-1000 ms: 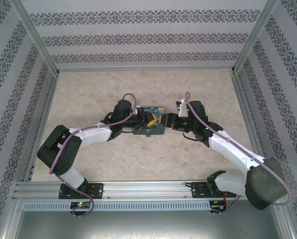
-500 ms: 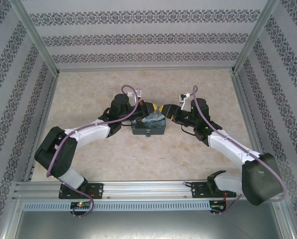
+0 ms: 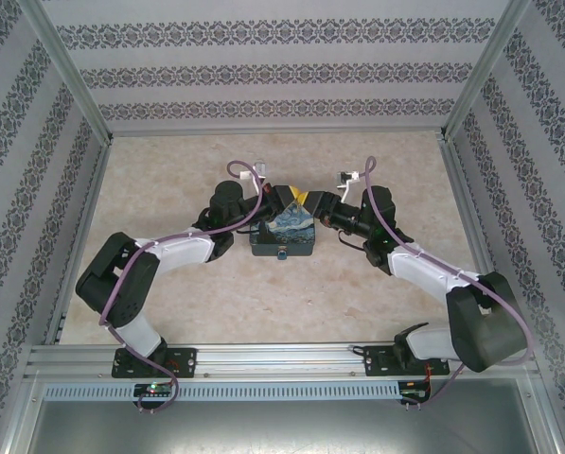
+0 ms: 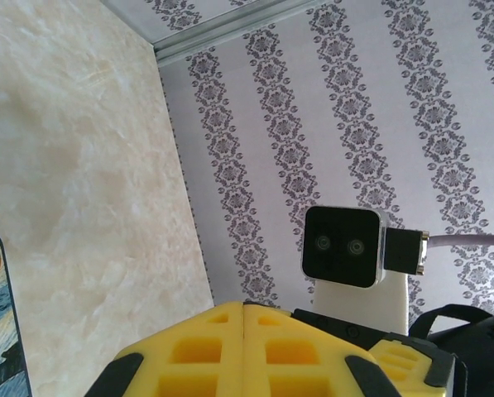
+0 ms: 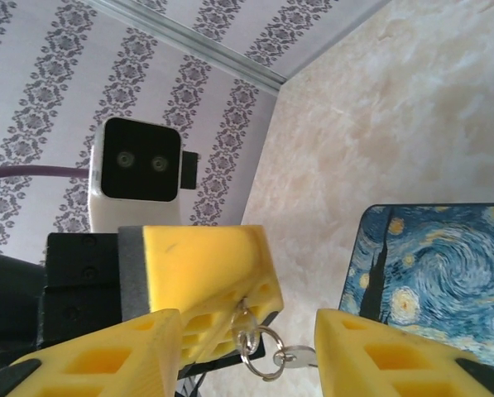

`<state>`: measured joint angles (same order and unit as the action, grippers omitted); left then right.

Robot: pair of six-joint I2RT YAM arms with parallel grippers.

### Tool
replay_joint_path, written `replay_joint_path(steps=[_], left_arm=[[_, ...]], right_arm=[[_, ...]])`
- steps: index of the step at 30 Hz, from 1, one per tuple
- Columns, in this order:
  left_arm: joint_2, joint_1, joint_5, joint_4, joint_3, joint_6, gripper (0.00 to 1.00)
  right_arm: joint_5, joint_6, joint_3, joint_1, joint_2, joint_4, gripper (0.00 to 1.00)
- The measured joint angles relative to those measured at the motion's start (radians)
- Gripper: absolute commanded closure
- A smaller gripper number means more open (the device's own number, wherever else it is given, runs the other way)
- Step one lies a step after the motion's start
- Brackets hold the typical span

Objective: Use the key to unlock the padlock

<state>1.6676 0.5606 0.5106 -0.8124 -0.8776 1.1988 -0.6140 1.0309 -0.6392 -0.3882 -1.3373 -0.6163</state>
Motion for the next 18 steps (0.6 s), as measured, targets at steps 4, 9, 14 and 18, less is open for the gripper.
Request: replay_joint_path(steps=[4, 9, 14, 18], left_arm=[[0.008, 0.0, -0.011, -0.023, 0.0, 0.02, 1.0], [0.021, 0.0, -0.018, -0.055, 0.001, 0.047, 1.0], [0.024, 0.0, -0.021, -0.059, 0.005, 0.062, 1.0], [0.024, 0.0, -0.023, -0.062, 0.011, 0.066, 1.0]], right_arm=[[-0.01, 0.019, 0.004, 0.0, -0.019, -0.035, 0.59], [-0.022, 0.039, 0.009, 0.0, -0.048, -0.07, 0.65], [-0.032, 0.055, 0.009, 0.0, -0.064, -0.1, 0.75], [-0.036, 0.067, 0.009, 0.0, -0.068, -0.122, 0.83]])
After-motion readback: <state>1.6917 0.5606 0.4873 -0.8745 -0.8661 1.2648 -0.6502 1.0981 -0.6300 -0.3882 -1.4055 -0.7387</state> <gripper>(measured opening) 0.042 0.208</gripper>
